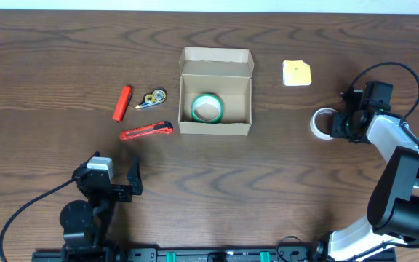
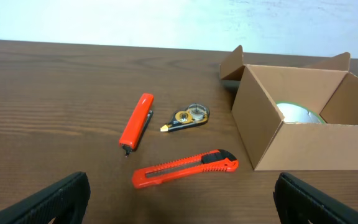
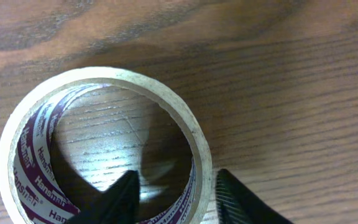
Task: Pack container
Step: 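Move the right gripper to the white tape roll and grasp it, then carry the white tape roll into the box and release it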
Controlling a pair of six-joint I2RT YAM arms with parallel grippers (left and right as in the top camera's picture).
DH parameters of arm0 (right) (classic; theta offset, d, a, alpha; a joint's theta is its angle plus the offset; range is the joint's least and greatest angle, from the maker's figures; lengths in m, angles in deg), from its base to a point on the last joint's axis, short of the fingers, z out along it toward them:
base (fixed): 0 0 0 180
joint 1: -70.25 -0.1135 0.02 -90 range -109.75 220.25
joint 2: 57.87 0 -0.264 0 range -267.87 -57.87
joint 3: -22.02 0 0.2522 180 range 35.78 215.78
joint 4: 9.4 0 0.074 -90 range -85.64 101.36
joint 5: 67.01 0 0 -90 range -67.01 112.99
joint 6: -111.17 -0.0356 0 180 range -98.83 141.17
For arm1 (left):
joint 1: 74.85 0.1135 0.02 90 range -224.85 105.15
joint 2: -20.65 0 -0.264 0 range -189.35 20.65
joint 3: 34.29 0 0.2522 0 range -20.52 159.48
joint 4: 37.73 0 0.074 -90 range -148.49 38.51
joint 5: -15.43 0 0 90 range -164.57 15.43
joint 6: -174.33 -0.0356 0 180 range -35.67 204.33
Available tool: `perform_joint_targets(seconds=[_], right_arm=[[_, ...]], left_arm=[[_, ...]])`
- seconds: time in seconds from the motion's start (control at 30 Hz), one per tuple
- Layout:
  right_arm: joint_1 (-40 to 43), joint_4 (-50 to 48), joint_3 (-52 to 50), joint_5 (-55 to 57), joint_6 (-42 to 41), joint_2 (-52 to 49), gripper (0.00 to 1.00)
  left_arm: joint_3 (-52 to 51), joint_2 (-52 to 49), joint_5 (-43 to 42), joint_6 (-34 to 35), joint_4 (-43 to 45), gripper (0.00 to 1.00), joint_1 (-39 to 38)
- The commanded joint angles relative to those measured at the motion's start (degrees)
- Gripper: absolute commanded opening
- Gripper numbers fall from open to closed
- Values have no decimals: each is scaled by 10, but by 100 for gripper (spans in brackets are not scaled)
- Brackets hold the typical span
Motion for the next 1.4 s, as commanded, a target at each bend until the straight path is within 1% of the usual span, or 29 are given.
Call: perform_joint_targets(seconds=[0.0,0.1,0.17,0.3,0.37,0.47,0.6,0.67,0.73,0.83,0.93,1.1,1.37], right_arm=[[4,-4,-3,-7,2,-8,31],[4,-4,-3,-7,2,-8,31],[4,-4,-3,-7,2,-8,29],[4,5,5,-20,-12,-5,10],[3,24,23,-48,-13,3,8],[-1,58,68,-73,-13,19,1],[-27,115,154,-86,-13,47,1],[-52,137,195,-91,-13,60,1],[-94,155,236,-90,-13,70,1],[-164,154,280,-79,-23,72,1],[-241,131,305,-39,-43,61,1],[-334,111,333,-28,-46,15,1],[-416,87,348,-23,-59,-69,1]], left_arm=[[-15,4,-4,-8,-3,95,0],[-15,4,-4,-8,-3,96,0],[-15,4,-4,-8,-3,95,0],[-15,4,-4,-8,-3,95,0],[-15,4,-4,-8,-3,95,0],[-15,4,-4,-8,-3,95,0],[-15,4,-4,-8,-3,95,0],[-15,4,-4,-8,-3,95,0],[-15,4,-4,-8,-3,95,0],[-15,4,-4,-8,-3,95,0],[-15,4,-4,-8,-3,95,0],[-15,4,-4,-8,-3,95,0],[-15,4,-4,-8,-3,95,0]])
